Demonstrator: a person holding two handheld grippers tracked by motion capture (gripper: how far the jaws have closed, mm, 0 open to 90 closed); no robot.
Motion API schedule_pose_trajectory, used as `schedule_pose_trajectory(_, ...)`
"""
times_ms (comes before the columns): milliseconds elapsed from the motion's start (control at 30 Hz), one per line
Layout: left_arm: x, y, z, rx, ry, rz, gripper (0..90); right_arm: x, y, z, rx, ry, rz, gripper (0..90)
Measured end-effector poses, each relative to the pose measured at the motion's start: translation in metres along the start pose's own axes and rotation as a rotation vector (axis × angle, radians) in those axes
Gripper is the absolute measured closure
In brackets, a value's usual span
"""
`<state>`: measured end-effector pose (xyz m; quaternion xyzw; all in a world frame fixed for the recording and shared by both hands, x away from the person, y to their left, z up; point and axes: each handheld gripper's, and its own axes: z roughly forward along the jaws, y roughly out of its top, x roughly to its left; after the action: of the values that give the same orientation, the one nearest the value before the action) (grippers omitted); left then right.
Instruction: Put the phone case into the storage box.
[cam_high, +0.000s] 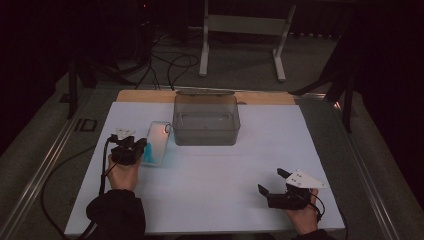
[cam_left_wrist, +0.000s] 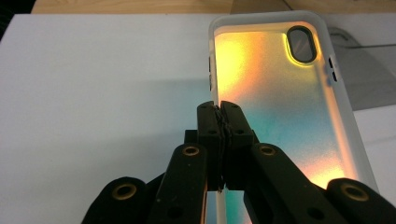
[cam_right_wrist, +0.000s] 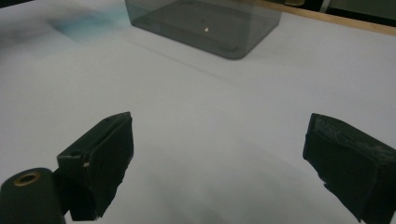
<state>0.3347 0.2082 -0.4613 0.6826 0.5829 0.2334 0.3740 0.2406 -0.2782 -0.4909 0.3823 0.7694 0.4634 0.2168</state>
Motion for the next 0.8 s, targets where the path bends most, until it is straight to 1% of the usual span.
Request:
schedule_pose_trajectory(100,0.000,0.002,-0.004,-0.008,0.003,-0.001,88.9,0.000,0.003,-0.001,0.002,-0.001,0.002,8.6)
schedule_pose_trajectory(267,-0.001,0.006,-0.011,-0.028,-0.004,0.001,88.9,0.000,0.009,-0.002,-0.008,0.023,0.006,8.6)
schedule_pose_trajectory(333,-0.001,0.007,-0.012,-0.026,-0.006,0.004,89.0,0.001,0.010,-0.002,-0.006,0.024,0.002,8.6)
schedule_pose_trajectory(433,-0.004,0.009,-0.013,-0.034,-0.010,0.009,89.0,0.001,0.012,0.000,0.001,0.026,-0.003,8.6)
schedule_pose_trajectory(467,-0.005,0.010,-0.014,-0.037,-0.012,0.011,88.9,0.002,0.013,0.000,0.006,0.028,0.002,8.6)
schedule_pose_trajectory(633,-0.011,0.012,-0.015,-0.048,-0.026,0.017,88.9,0.001,0.016,0.003,0.029,0.014,0.003,8.6)
schedule_pose_trajectory(800,-0.018,0.015,-0.016,-0.059,-0.041,0.025,88.9,0.000,0.022,0.003,0.029,0.016,0.016,8.6)
